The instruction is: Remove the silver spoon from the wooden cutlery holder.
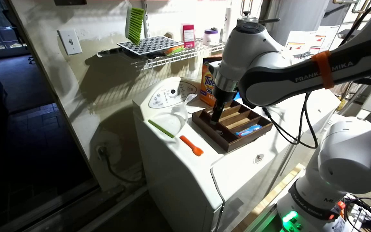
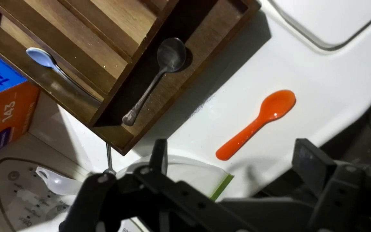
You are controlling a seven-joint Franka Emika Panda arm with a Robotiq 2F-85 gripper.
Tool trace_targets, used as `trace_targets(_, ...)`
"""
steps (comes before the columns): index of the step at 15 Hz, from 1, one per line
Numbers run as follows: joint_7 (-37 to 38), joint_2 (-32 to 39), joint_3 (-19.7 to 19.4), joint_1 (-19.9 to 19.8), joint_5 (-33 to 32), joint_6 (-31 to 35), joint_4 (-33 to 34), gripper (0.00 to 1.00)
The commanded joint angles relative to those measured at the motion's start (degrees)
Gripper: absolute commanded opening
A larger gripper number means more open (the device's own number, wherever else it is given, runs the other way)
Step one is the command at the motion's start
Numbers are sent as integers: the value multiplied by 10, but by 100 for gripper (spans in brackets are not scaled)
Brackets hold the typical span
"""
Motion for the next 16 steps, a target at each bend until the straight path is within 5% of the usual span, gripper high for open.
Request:
trace_targets(1,-58,33,-19,-5,-28,8,1,100)
trace_targets(11,-128,120,-51,-31,-92,186,0,100)
trace_targets(16,-175,162,-88,-19,-52,160,0,100)
